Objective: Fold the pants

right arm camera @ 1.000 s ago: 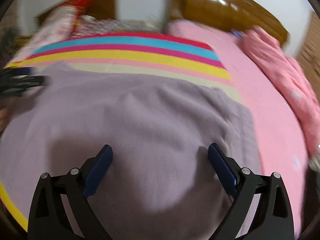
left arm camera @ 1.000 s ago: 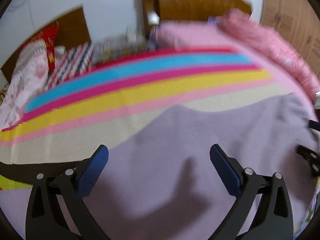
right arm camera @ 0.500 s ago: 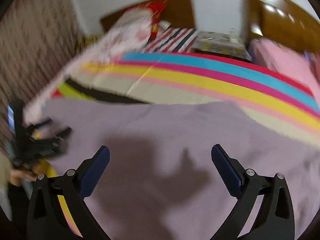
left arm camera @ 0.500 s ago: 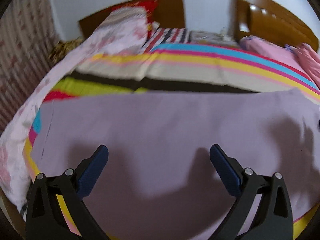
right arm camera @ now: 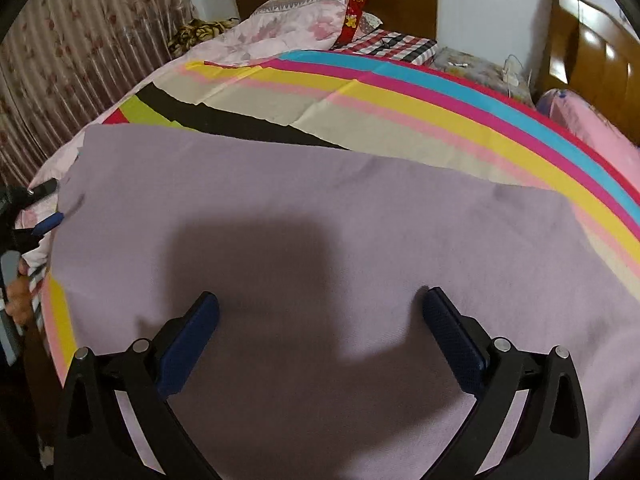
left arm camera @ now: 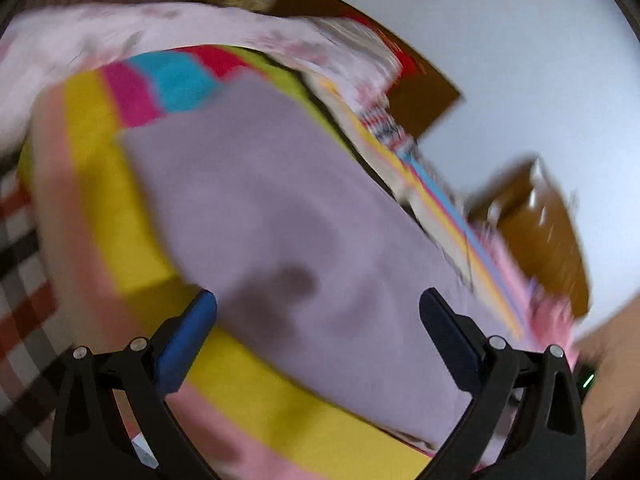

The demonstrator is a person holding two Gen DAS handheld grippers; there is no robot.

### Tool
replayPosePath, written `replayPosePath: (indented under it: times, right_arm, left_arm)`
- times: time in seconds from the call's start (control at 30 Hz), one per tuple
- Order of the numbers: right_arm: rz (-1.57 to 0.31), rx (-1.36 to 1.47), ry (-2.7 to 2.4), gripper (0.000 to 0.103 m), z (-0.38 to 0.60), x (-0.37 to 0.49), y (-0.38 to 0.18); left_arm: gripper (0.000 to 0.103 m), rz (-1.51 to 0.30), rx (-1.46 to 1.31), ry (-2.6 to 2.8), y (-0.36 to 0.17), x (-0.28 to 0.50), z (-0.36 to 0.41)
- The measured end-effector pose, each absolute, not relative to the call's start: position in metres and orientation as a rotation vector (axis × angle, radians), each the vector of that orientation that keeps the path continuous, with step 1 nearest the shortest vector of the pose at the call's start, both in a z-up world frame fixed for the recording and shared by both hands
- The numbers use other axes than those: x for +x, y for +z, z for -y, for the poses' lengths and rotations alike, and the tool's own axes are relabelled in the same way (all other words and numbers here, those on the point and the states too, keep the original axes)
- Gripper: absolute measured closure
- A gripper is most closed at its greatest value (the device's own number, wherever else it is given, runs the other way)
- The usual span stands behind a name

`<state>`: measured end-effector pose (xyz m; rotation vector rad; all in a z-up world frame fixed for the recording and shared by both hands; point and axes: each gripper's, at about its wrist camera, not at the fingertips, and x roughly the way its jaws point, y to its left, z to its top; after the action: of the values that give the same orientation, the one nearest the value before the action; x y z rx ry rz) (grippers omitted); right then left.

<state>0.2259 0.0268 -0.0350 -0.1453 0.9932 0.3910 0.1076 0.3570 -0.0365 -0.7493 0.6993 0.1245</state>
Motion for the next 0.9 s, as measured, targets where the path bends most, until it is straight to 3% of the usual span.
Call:
replayPosePath:
  times: [0.23,0.4,0.5,0.53,0.57,0.83,0.9]
  right_arm:
    - [-0.892,-0.235,0.367,0.004,-0.061,0.219,-0.010]
    - [-0.787,-0.351,0.707,0.004,-0.168,0.203,0.020]
    - [-0.729,-0.510,0.886,0.018,-0.246,0.186,0.014]
    - [-0.721,-0.564,0.922,0.029,-0.267,0.183,0.008]
    - [-0.728,-0.618,0.956,0.033,-0.290,0.180,-0.001]
    - [-0.722,-0.861,0.987,0.034,-0.355,0.185,-0.045]
    - [-0.697,-0.863,1.004,0.049,-0.356,0.185,-0.042]
  left_arm:
    - [0.008,-0.662,-0.871,0.180,-0.050,0.086,-0.414]
    - [0.009,-0.662,-0.913,0.167,-0.058,0.091,-0.420]
    - [0.008,-0.645,-0.909,0.160,-0.049,0.090,-0.419]
    - [0.008,-0.642,-0.904,0.164,-0.046,0.088,-0.419]
    - [0.008,-0.638,-0.901,0.174,-0.043,0.085,-0.420]
    - [0.002,-0.680,-0.945,0.160,-0.041,0.070,-0.432]
    - [0.002,-0.693,-0.979,0.146,-0.048,0.072,-0.435]
